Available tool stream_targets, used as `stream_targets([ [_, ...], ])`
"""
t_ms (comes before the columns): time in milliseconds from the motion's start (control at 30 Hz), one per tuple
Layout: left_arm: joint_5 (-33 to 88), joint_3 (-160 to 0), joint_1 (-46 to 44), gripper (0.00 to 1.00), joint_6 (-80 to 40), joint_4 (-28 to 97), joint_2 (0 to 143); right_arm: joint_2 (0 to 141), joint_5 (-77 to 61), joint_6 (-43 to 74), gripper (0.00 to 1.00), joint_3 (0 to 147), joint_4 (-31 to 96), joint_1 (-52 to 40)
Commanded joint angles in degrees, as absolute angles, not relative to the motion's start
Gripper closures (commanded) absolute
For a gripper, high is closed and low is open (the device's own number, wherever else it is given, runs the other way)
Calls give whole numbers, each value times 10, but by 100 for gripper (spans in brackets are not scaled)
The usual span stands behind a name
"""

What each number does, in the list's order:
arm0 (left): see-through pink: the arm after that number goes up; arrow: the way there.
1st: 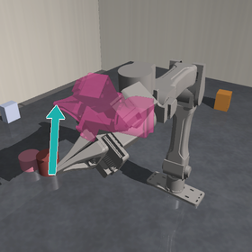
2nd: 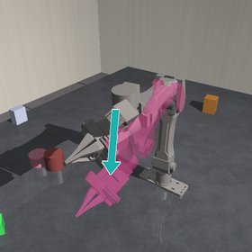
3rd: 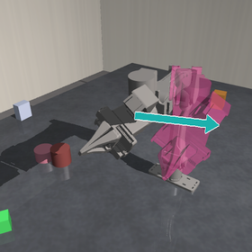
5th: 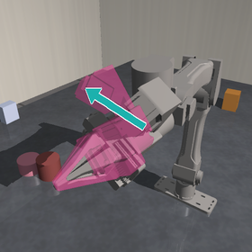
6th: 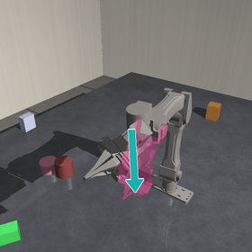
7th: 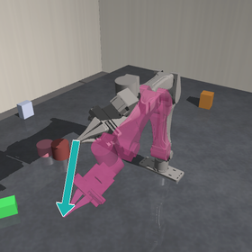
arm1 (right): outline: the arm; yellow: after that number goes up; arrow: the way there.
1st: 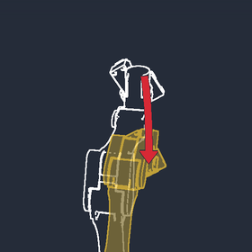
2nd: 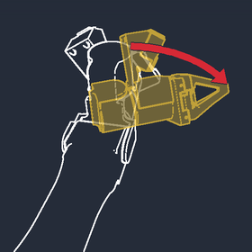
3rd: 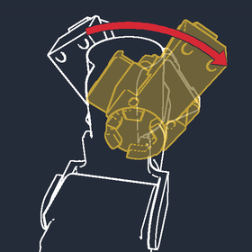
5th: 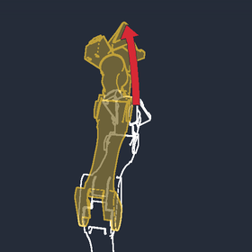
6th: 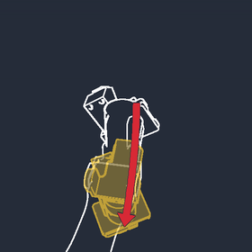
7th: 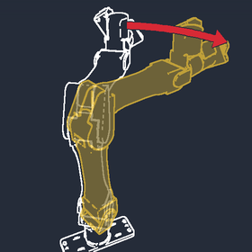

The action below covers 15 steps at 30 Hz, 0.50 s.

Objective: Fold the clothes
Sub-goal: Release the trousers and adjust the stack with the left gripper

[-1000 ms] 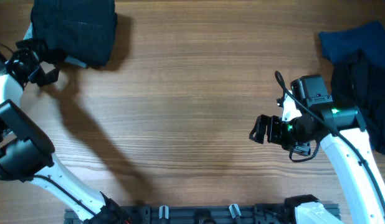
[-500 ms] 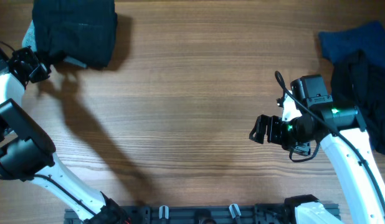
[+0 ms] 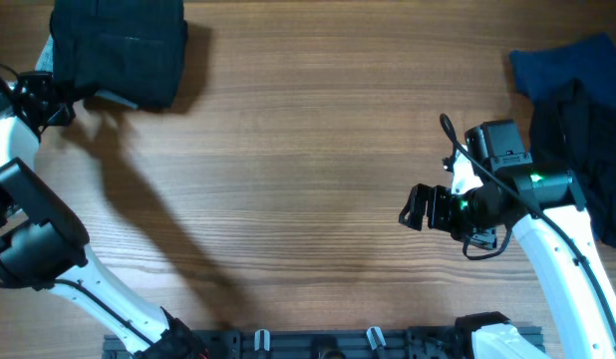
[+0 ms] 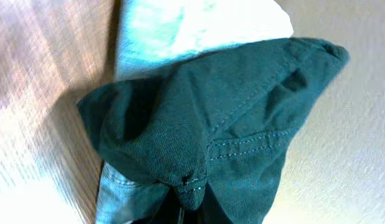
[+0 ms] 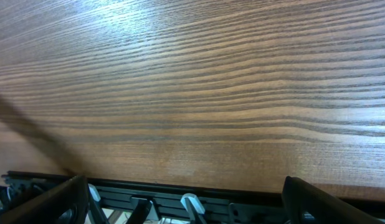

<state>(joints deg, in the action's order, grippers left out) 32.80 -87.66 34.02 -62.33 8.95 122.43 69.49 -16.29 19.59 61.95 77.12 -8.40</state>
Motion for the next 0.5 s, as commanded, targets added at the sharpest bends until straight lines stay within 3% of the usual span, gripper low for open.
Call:
stream_targets([
  [0, 305, -918, 338, 96, -511, 85, 1216, 696, -168, 195, 0, 620, 770, -82],
  [267, 254, -933, 332, 96, -326, 93, 1211, 696, -168, 195, 0, 620, 770, -82],
  [467, 43, -933, 302, 96, -225, 141, 1214, 696, -168, 197, 0, 620, 770, -82],
])
